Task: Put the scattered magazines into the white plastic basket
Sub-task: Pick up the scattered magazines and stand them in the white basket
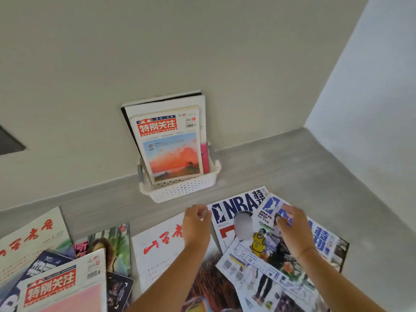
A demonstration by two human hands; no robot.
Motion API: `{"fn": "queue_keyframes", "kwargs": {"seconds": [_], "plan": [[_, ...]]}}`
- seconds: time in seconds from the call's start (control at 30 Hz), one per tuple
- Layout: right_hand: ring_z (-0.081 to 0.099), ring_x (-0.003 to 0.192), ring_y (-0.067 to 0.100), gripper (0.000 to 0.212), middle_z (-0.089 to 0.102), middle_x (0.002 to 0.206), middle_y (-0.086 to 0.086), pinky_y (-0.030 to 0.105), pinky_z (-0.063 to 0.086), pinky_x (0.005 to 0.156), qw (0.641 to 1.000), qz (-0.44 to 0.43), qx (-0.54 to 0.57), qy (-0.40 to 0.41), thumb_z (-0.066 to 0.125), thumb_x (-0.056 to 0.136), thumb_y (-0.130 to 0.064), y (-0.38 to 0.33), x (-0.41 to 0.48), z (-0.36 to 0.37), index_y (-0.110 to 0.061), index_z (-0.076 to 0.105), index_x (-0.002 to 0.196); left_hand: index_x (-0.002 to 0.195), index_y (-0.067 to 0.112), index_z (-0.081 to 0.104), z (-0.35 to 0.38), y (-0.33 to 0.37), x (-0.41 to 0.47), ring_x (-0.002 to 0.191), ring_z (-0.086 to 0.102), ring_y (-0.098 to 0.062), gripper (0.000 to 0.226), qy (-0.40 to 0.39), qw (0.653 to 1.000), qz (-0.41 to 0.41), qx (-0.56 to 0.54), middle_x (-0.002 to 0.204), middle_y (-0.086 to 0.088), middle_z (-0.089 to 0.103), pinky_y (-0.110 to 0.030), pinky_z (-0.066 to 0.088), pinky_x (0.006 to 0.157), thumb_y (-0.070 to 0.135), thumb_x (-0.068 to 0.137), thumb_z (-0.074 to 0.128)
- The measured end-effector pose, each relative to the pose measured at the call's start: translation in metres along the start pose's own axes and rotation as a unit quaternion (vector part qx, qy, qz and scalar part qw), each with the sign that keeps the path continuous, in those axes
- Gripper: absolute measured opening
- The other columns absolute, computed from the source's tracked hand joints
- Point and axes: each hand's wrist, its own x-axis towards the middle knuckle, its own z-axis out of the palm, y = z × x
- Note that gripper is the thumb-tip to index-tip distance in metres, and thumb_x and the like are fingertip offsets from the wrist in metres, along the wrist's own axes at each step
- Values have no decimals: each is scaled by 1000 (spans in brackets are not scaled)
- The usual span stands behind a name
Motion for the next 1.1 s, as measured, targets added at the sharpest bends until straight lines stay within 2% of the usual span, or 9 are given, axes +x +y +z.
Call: {"fn": "queue_keyframes", "kwargs": {"seconds": [0.2, 0.27, 0.37, 0.47, 0.57, 0.67, 0.8, 0.93, 1.1], "plan": [[50, 114, 29, 34, 50, 128, 16, 40, 39, 103, 988, 140, -20, 68, 57, 86, -9, 79, -55, -39, -3, 56, 120, 105, 19, 66, 46, -2, -41, 78, 56, -10, 20, -174, 981, -21, 83, 97, 3, 64, -24, 45, 66, 20, 86, 58], [57, 99, 31, 35, 56, 115, 19, 43, 47, 93, 980, 185, 49, 58, 56, 85, -3, 91, -64, -41, 0, 54, 120, 96, 21, 65, 56, 1, -44, 71, 56, -14, 13, -195, 975, -22, 105, 97, -1, 63, -29, 49, 63, 17, 86, 58], [61, 77, 32, 24, 63, 97, 17, 28, 48, 65, 965, 220, 129, 70, 51, 84, 4, 96, -72, -44, 0, 56, 107, 107, 17, 66, 66, 6, -43, 61, 53, -12, 26, -210, 970, -52, 114, 96, -2, 64, -21, 40, 51, 14, 83, 57], [61, 90, 36, 23, 61, 103, 18, 41, 52, 78, 928, 276, 242, 69, 52, 86, 1, 98, -69, -48, -4, 50, 108, 89, 11, 68, 68, 16, -34, 65, 53, -20, 13, -218, 964, -109, 110, 80, -9, 61, -24, 37, 56, 13, 83, 56], [58, 67, 25, 11, 61, 96, 20, 33, 49, 57, 890, 316, 326, 40, 48, 88, 3, 98, -66, -57, -4, 49, 97, 93, 5, 61, 68, 20, -29, 85, 63, -31, 16, -240, 949, -187, 77, 91, -18, 66, -30, 45, 68, 16, 82, 63], [61, 69, 25, 16, 65, 88, 19, 31, 52, 57, 880, 326, 347, 9, 43, 88, 8, 100, -61, -64, 0, 56, 82, 102, 6, 63, 68, 19, -32, 101, 62, -37, 17, -292, 941, -159, 59, 109, -22, 66, -39, 49, 80, 15, 87, 61], [67, 90, 30, 31, 70, 101, 15, 39, 55, 73, 908, 264, 326, -7, 44, 88, 9, 96, -59, -64, -6, 62, 108, 110, 12, 61, 66, 22, -38, 102, 59, -30, 21, -297, 949, -100, 24, 109, -8, 63, -41, 47, 87, 12, 90, 54], [65, 100, 32, 33, 66, 111, 12, 49, 53, 86, 943, 180, 277, -27, 51, 88, 1, 77, -55, -65, -13, 56, 118, 101, 16, 60, 54, 35, -36, 87, 59, -20, 12, -246, 967, -71, -7, 100, -4, 64, -29, 44, 69, 15, 90, 54], [58, 111, 42, 28, 60, 119, 25, 54, 47, 95, 938, 151, 302, -79, 52, 88, 3, 40, -35, -58, -3, 55, 116, 95, 15, 61, 19, 48, -21, 78, 63, -13, 7, -192, 978, -43, -66, 88, 3, 67, -21, 44, 58, 17, 90, 57]]}}
